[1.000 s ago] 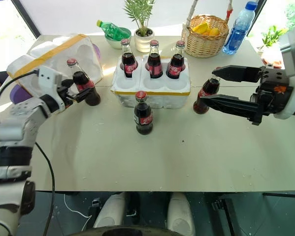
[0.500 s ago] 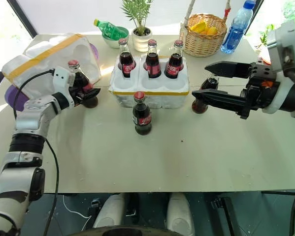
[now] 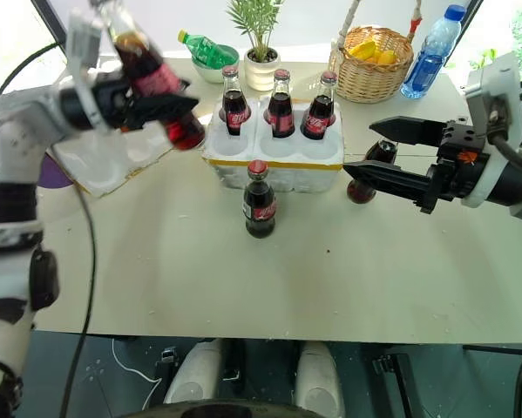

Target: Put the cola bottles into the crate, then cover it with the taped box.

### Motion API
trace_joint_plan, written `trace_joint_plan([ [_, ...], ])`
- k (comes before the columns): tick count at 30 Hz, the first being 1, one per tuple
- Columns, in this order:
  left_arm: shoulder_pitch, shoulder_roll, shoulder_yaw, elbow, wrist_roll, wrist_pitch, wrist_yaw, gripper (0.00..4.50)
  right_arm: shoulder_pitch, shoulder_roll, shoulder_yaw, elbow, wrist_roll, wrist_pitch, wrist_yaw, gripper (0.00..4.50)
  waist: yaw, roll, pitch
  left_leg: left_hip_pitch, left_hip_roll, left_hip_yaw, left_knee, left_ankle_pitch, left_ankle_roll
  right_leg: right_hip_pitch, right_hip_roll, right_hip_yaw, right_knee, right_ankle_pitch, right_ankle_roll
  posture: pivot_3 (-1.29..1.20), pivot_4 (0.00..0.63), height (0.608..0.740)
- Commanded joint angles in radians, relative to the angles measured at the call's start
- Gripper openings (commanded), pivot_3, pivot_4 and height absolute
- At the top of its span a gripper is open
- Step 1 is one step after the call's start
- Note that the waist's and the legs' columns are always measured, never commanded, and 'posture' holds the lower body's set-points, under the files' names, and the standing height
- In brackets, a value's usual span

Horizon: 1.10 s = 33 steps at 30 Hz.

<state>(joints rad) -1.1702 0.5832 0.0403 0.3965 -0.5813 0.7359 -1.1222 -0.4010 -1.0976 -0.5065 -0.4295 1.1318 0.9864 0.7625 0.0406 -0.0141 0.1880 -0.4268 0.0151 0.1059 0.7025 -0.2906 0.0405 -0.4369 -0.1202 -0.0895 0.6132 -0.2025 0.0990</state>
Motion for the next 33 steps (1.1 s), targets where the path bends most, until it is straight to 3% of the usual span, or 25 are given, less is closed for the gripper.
trace_joint_plan([
  [1,-0.145,-0.105,-0.045,0.229,0.098,-0.194,-0.035,2.82,0.021,0.002,-0.069,-0.041,0.009,-0.016,-0.027,4.50,-0.001,0.000,0.000,0.000,-0.001,0.000,0.000,0.000,0.000,0.000,0.000,0.000,0.000,0.000,0.000,0.00,0.150,0.740],
  [8,-0.307,-0.294,-0.077,0.657,0.268,-0.509,-0.033,2.82,0.117,0.021,-0.160,-0.127,0.048,0.007,-0.105,4.50,-0.007,-0.001,0.001,-0.001,-0.001,0.002,-0.001,0.000,0.001,-0.003,0.001,0.001,-0.001,0.000,0.000,0.00,0.150,0.740],
  [11,-0.337,-0.310,-0.073,0.738,0.317,-0.588,-0.035,2.82,0.170,0.026,-0.218,-0.166,0.081,0.019,-0.139,4.50,-0.005,-0.001,0.001,-0.001,0.000,0.002,-0.001,-0.001,0.001,-0.004,0.001,0.001,-0.001,0.000,0.000,0.00,0.150,0.740],
  [21,-0.272,-0.167,-0.075,0.737,0.402,-0.639,-0.150,2.82,0.259,0.040,-0.272,-0.186,0.123,-0.003,-0.195,4.50,-0.002,-0.002,0.002,-0.002,0.002,0.001,-0.001,-0.004,0.007,-0.005,0.001,0.001,0.000,0.000,0.000,0.00,0.150,0.740],
  [33,-0.223,-0.286,-0.037,0.848,0.466,-0.711,0.072,2.82,0.239,0.026,-0.216,-0.167,0.135,-0.028,-0.199,4.50,-0.003,-0.002,0.002,-0.009,0.001,-0.001,0.014,-0.009,0.015,-0.003,0.000,0.000,0.001,0.003,0.004,0.00,0.150,0.740],
])
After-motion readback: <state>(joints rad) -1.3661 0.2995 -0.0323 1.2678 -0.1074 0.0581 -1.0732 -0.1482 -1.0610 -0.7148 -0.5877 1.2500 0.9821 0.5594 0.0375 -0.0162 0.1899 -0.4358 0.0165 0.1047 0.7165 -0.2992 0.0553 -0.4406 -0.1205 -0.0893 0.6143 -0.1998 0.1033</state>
